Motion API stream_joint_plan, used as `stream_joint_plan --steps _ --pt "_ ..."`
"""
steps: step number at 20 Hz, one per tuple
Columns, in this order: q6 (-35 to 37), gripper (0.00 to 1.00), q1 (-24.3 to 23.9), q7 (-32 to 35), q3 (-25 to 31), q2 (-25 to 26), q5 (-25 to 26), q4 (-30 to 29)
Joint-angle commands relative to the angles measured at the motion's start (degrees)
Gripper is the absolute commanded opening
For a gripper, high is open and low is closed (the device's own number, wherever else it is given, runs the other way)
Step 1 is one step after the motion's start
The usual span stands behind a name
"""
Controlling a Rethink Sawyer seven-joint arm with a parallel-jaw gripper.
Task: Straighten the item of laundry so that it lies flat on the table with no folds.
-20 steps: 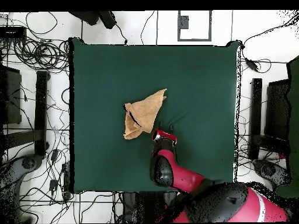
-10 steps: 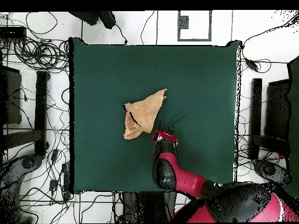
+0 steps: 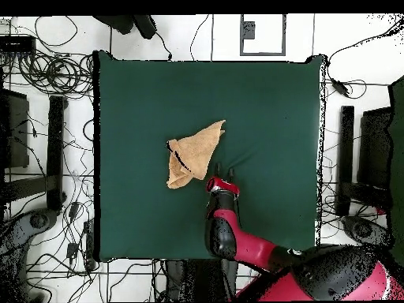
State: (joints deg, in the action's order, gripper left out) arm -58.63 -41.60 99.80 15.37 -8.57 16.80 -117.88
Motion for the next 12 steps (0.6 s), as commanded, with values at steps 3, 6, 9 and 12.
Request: stream_joint_plan --steps 3,6,9,12 --pt "15.19 1.0 4.24 22.49 16.92 12.55 2.67 3.34" --pt "15.25 1.0 3.17 23.39 18.05 13.9 3.06 3.43" --pt "14.69 1.0 2.89 22.82 18.49 14.32 2.19 3.07" --pt "13.76 1.0 3.37 21.96 18.27 13.92 -0.85 1.87"
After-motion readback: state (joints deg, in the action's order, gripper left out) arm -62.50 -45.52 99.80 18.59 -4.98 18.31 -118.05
